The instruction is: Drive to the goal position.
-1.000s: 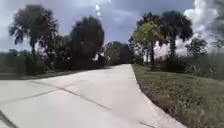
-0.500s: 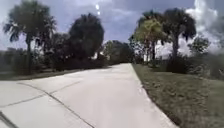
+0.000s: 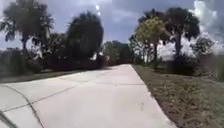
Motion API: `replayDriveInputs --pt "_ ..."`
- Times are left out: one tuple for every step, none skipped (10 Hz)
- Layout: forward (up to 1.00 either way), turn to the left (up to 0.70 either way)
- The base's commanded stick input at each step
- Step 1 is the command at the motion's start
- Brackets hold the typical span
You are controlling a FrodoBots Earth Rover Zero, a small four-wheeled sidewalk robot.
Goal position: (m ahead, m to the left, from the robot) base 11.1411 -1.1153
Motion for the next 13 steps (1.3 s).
replayDriveInputs --pt "0.85 0.0" --pt "0.85 0.0" --pt "0.85 0.0" --pt "0.85 0.0" --pt "0.85 0.0" --pt "0.85 0.0" --pt "0.85 0.0" --pt "0.85 0.0" --pt "0.85 0.0" --pt "0.85 0.0" --pt "0.85 0.0" --pt "0.85 0.0" --pt "0.85 0.0"
